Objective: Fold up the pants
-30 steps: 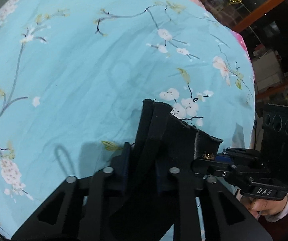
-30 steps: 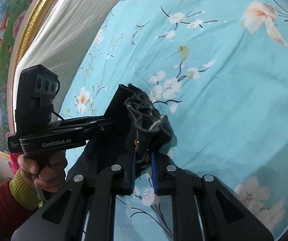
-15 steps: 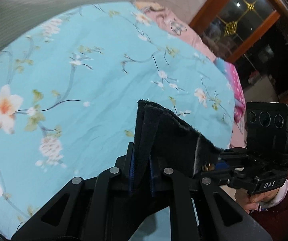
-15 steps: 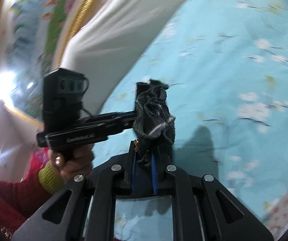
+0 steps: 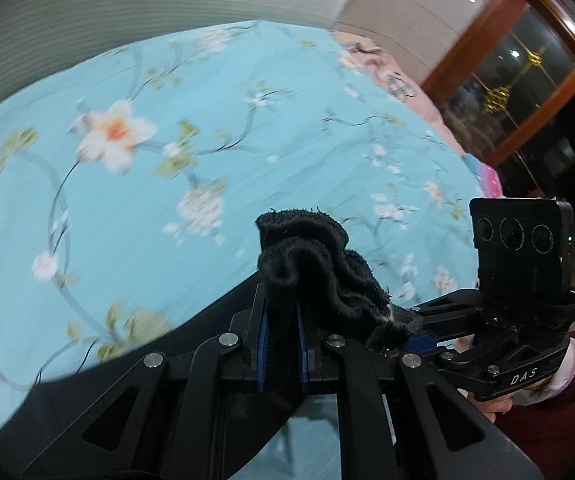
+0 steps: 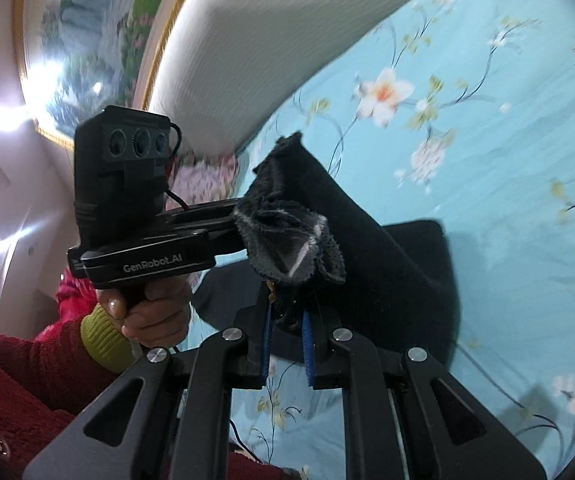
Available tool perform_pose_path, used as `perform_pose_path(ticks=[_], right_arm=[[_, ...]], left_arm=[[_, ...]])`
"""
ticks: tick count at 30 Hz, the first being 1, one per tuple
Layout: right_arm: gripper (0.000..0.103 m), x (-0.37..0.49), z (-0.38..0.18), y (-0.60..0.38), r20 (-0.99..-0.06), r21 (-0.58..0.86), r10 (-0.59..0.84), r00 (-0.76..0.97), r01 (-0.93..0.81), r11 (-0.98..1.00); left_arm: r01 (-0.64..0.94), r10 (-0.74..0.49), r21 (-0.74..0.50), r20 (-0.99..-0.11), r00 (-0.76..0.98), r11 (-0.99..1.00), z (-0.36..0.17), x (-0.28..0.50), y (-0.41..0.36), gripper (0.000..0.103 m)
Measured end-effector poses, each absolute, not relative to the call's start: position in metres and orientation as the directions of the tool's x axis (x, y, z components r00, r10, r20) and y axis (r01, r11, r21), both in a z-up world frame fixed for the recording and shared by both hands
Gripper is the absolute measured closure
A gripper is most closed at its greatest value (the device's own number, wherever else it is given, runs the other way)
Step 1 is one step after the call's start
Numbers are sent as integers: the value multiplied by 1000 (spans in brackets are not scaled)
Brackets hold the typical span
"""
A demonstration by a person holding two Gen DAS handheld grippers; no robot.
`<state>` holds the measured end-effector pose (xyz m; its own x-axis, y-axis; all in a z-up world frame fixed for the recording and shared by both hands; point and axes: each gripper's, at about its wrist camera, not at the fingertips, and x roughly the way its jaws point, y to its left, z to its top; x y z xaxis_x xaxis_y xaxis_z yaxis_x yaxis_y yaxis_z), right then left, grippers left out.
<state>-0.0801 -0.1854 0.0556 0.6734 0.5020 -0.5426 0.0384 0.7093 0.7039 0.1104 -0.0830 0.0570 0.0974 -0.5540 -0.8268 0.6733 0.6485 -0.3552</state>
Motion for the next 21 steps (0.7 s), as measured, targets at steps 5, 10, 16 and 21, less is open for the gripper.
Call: perform_pose_path(ticks=[5,10,16,21], right_arm=[[89,-56,40,-163,-604,673,520,603,37,739],[89,-38,21,-145,-666,634,519,536,40,772],[89,-26,4,-131,-722,588,504,474,35,808],[85,-18,-5,-124,-762,551,481,435,44,833]], left_arm=[[597,-523,-364,-845,111,715,31,113,-53,96],[523,-492,-368,-863,116,769,6,113,-29,97],[450,-481,-391,-871,102,803,-17,113,-9,97],[378,-474,-408,-875,97,831,-31,117,3,94]])
